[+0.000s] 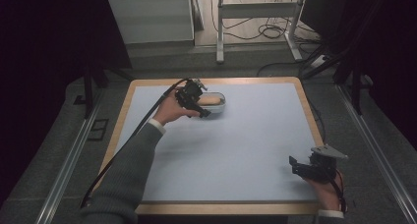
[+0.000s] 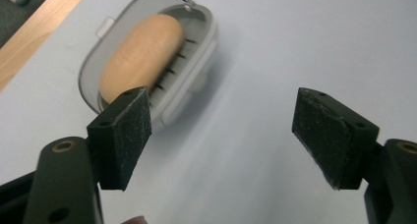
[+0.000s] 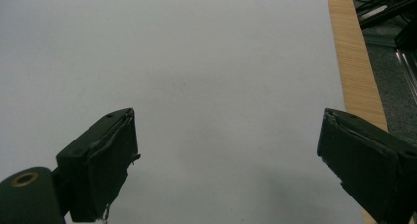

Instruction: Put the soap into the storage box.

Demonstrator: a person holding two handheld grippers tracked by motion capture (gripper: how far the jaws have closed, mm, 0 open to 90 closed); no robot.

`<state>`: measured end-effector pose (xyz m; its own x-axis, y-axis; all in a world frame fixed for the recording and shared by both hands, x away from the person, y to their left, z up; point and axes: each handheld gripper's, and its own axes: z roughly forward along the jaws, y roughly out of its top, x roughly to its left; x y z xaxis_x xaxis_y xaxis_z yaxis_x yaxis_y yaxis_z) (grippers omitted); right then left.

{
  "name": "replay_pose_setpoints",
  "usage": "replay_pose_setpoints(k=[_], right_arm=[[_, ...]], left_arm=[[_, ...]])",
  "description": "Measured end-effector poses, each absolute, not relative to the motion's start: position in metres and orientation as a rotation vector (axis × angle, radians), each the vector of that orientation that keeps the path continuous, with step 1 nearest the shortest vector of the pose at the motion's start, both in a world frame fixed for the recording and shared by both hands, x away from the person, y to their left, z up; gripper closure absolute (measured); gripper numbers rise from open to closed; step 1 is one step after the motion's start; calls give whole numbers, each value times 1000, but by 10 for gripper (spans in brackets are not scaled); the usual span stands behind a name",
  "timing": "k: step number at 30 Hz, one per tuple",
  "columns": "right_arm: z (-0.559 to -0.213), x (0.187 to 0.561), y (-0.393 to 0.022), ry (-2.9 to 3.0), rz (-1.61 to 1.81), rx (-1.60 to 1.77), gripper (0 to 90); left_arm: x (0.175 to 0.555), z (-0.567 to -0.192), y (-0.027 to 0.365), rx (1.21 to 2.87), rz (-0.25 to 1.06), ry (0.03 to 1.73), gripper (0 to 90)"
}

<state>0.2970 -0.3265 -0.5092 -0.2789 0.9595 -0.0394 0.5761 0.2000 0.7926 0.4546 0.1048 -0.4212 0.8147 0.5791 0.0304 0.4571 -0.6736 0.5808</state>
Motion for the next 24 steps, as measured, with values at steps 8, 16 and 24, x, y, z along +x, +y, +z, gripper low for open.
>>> replay_pose_setpoints(k=[8, 16, 24], right_arm=[[-507, 296, -323, 1942, 927, 1416, 80], [-508, 296, -320, 1951, 927, 1408, 80], [-507, 296, -321, 1951, 929, 1407, 80]], left_arm=[[402, -431, 136, 2359, 316, 788, 222], [363, -445, 158, 2298, 336, 822, 220], [326, -472, 182, 2252, 315, 892, 225]])
